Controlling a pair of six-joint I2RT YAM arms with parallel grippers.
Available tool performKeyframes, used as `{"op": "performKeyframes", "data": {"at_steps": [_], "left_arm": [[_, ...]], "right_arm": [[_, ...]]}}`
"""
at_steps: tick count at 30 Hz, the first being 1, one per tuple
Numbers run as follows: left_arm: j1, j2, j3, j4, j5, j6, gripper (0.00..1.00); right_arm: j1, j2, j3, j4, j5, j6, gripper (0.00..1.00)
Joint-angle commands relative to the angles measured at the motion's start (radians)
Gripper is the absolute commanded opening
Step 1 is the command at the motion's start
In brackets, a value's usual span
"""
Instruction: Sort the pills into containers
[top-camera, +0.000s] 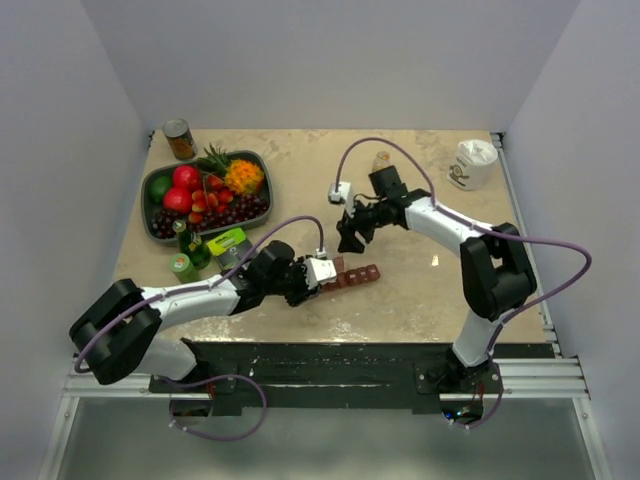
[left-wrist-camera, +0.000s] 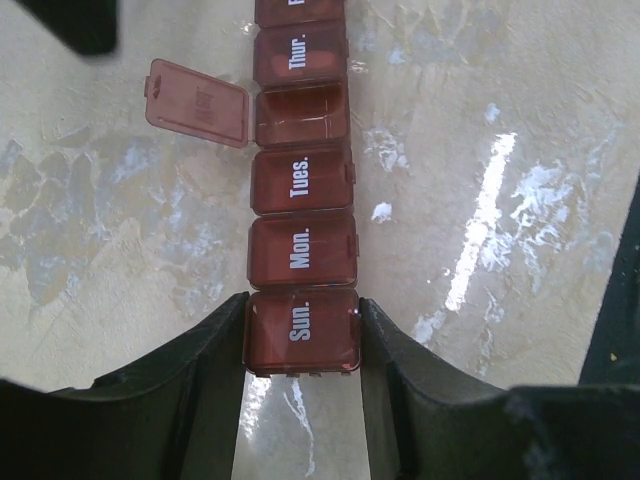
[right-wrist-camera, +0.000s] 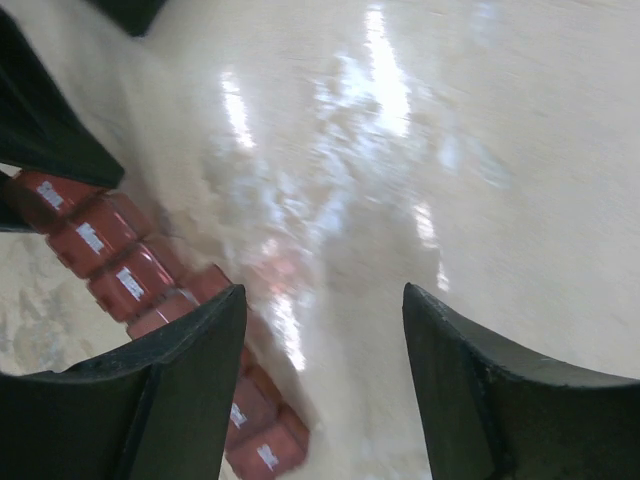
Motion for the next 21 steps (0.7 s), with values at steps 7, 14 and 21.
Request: {"op": "performKeyframes", "data": {"at_steps": [7, 14, 21], "left_arm": [[-0.003, 0.171, 0.13, 0.06, -0.12, -0.044, 0.08], [0.005, 0.144, 0.173, -0.036, -0.182, -0.075, 0.64], [0.016, -0.016, 0.163, -0.096, -0.182, -0.084, 0.78]], "right_arm": [[-0.297, -0.168, 0.034, -0.008, -0.067, 0.015, 0.75], [-0.34, -0.166, 0.027, 0.007, -0.062, 0.037, 0.76], [-0.368, -0.177, 0.017, 0.045, -0.053, 0.075, 0.77]]}}
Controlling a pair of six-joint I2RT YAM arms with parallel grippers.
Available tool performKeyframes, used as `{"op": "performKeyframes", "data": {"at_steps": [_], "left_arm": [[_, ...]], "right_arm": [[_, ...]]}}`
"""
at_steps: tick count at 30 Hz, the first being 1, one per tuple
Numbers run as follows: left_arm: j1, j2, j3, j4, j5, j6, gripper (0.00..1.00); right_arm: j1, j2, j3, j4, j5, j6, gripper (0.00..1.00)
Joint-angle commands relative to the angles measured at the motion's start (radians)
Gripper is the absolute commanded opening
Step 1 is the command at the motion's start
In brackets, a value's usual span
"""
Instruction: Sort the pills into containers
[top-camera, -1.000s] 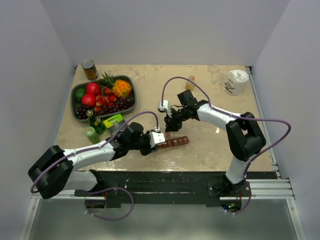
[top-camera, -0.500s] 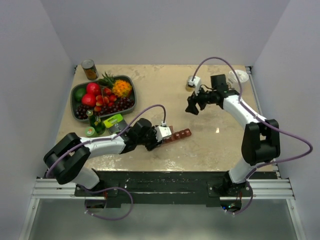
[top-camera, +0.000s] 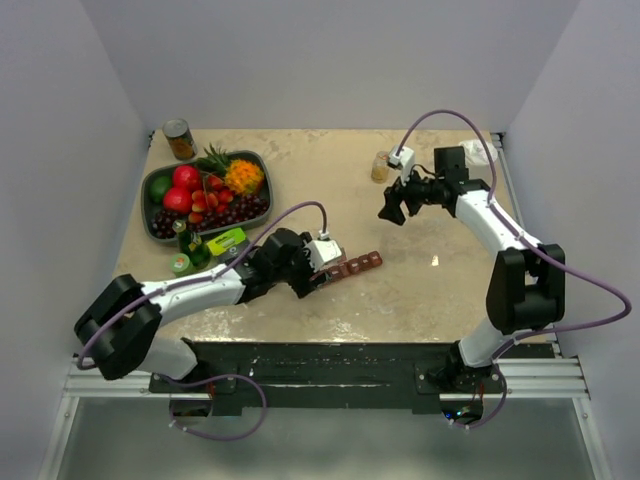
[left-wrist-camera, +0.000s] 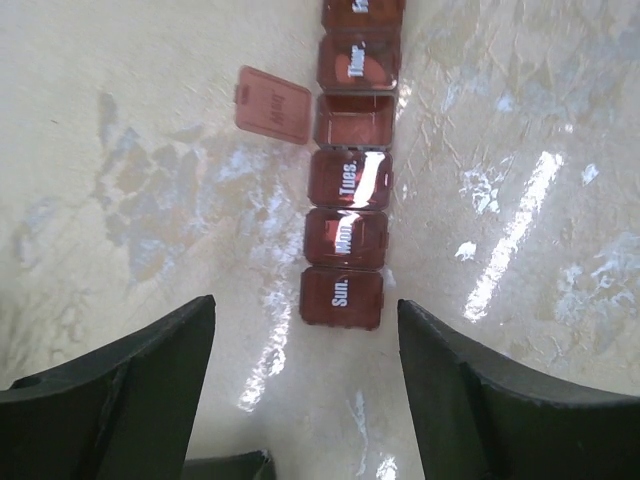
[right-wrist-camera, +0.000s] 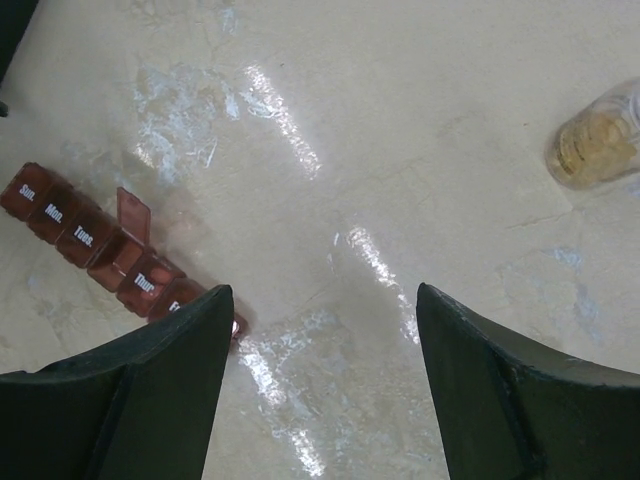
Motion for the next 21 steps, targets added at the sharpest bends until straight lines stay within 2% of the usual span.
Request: {"op": "performKeyframes", "data": {"at_steps": [1, 4, 6, 9, 13, 15, 18, 19, 21], "left_arm": [[0.014, -0.124, 0.024, -0.022, -0.019, -0.02, 0.78], [0.038, -0.228, 0.016, -0.066, -0.023, -0.042, 0.79], [0.064, -0.314, -0.005, -0.052, -0.046, -0.074, 0.83], [0.092, -0.406, -0.06, -0.026, -0.06, -0.111, 0.86], [0.092, -0.47, -0.142, 0.041, -0.054, -0.077, 0.89], [0.092, -0.46, -0.134, 0.026, 0.031, -0.053, 0.89], [0.092, -0.405, -0.153, 0.052, 0.198, 0.047, 0.89], [0.09, -0.356, -0.15, 0.061, 0.223, 0.062, 0.89], [0.09, -0.293, -0.128, 0.067, 0.25, 0.143, 0.89]], "right_arm": [[-0.024, -0.031, -0.006, 0.052, -0.01, 0.05, 0.77], [-0.04, -0.047, -0.021, 0.15, 0.092, 0.164, 0.77], [-0.041, -0.047, -0.023, 0.224, 0.192, 0.283, 0.77], [-0.041, -0.018, 0.011, 0.247, 0.237, 0.36, 0.78], [-0.041, 0.047, 0.086, 0.226, 0.231, 0.4, 0.8], [-0.041, 0.102, 0.17, 0.134, 0.193, 0.355, 0.81], [-0.041, 0.154, 0.278, -0.07, 0.029, 0.178, 0.83], [-0.041, 0.153, 0.279, -0.093, -0.034, 0.116, 0.84], [-0.041, 0.13, 0.218, -0.078, -0.059, 0.072, 0.84]]}}
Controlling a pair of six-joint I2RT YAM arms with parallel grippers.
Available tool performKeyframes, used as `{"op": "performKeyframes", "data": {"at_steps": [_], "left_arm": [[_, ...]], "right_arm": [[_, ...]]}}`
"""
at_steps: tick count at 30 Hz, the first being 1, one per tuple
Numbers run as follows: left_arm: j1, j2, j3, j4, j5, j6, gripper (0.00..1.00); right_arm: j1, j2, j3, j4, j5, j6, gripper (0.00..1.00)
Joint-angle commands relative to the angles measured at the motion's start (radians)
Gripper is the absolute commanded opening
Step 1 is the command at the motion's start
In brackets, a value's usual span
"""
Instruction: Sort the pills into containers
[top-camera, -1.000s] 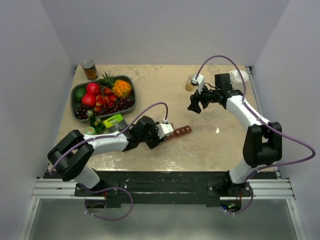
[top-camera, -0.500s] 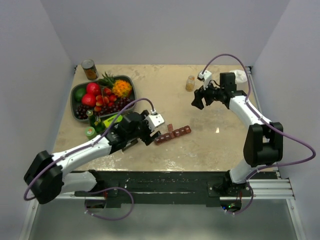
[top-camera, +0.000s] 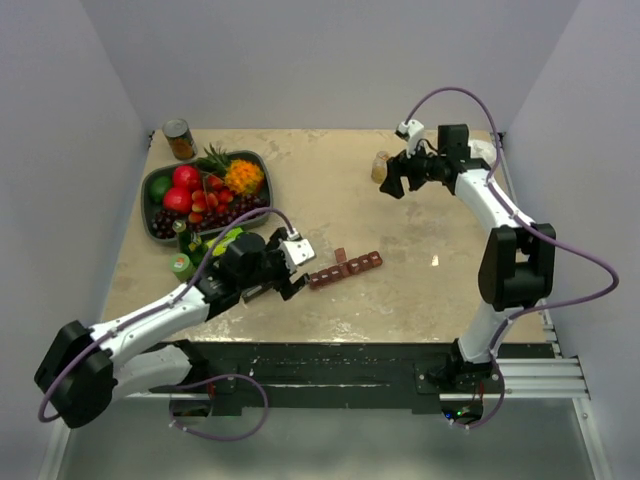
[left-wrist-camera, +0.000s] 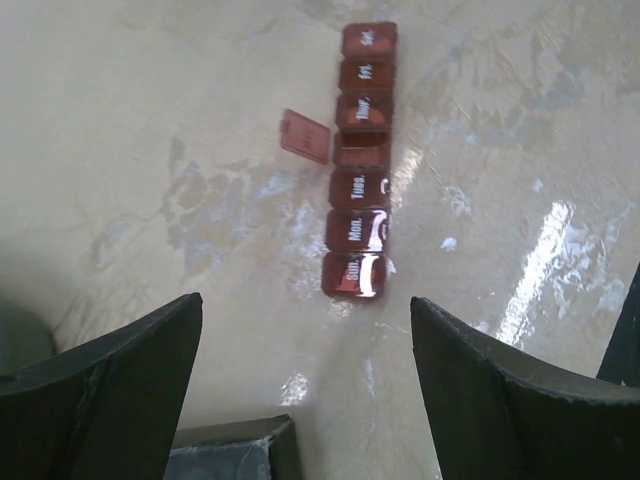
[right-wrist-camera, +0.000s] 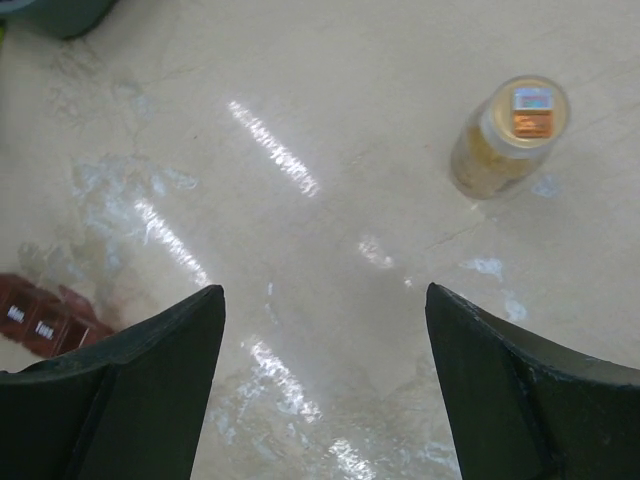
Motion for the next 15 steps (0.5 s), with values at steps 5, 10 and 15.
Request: {"op": "performKeyframes", "data": {"at_steps": [5, 10, 15], "left_arm": [[-0.001, 0.302, 0.111, 0.033, 0.199, 0.298, 0.87], [-0.018, 0.437, 0.2, -0.008, 0.225, 0.406, 0.84], [-0.045, 0.537, 0.248, -0.028, 0.217, 0.43, 0.81]], "right_arm": [[-0.003, -0.126, -0.157, -0.038, -0.128, -0.211, 0.87], [-0.018, -0.137, -0.177, -0.036, -0.171, -0.217, 0.87], [-0.028, -0.132, -0.187, -0.044, -0.223, -0.228, 0.87]]}}
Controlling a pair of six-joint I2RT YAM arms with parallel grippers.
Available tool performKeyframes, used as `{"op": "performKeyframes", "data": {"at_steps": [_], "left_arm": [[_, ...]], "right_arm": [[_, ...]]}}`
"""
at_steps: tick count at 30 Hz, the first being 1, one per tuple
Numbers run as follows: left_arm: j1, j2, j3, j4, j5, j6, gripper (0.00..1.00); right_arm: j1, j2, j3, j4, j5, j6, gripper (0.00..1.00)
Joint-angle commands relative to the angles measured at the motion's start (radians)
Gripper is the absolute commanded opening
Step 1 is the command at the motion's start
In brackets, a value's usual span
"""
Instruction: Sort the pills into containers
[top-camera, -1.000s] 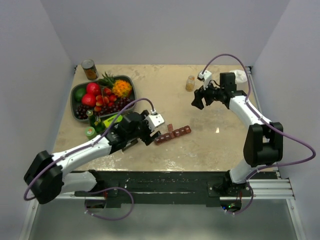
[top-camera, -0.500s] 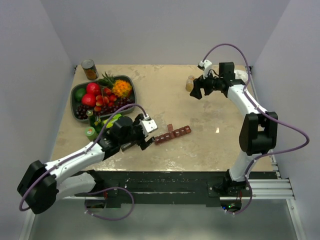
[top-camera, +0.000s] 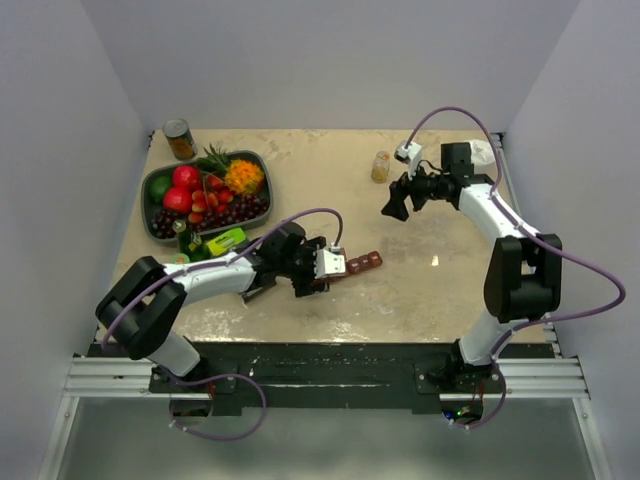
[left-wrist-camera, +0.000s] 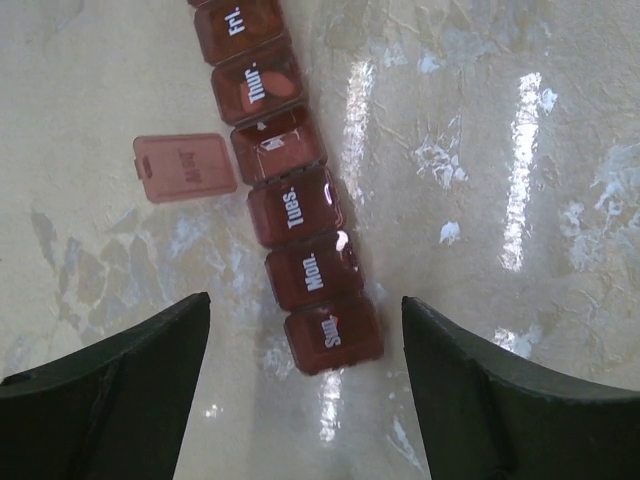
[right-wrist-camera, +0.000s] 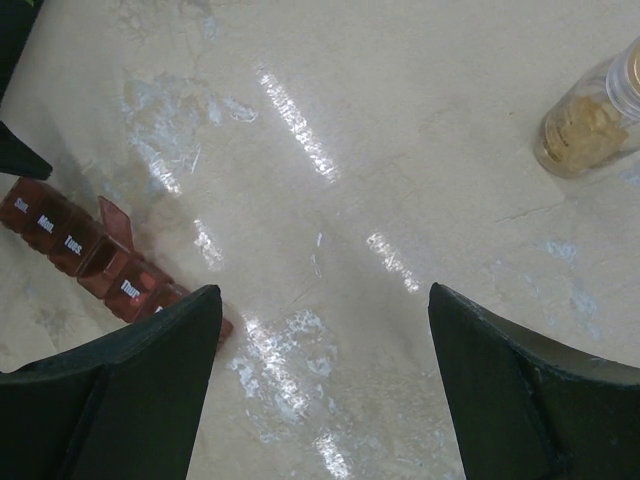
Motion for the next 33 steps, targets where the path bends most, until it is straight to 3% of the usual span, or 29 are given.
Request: {"op": "performKeyframes", "data": {"at_steps": [1, 8, 10, 12, 22, 29, 33], "left_arm": [[-0.025, 0.066, 0.074, 0.004, 0.037, 0.08, 0.8], [-0.029, 0.148, 0.129, -0.093, 0.003, 0.103, 0.63], [-0.031, 0.154, 0.129, -0.108, -0.006, 0.12, 0.47], [-0.031, 0.152, 0.129, -0.116, -0.028, 0.132, 0.39], [-0.031, 0.145, 0.135, -0.123, -0.084, 0.069, 0.42], [-0.029, 0.145, 0.191, -0.198, -0.239, -0.329, 0.37], [-0.031, 0.119, 0.172, -0.206, -0.265, -0.471, 0.36]], "right_arm": [[-0.013, -0.044, -0.009, 0.0, -0.081, -0.034, 0.87], [-0.022, -0.057, -0.009, -0.013, -0.119, -0.039, 0.86], [-0.027, -0.058, -0.009, -0.014, -0.124, -0.039, 0.86], [-0.027, -0.059, -0.009, -0.014, -0.125, -0.039, 0.86], [-0.03, -0.053, -0.015, -0.014, -0.115, -0.045, 0.86], [-0.031, -0.053, -0.016, -0.013, -0.113, -0.045, 0.86], [-0.031, -0.05, -0.018, -0.011, -0.113, -0.044, 0.86]]}}
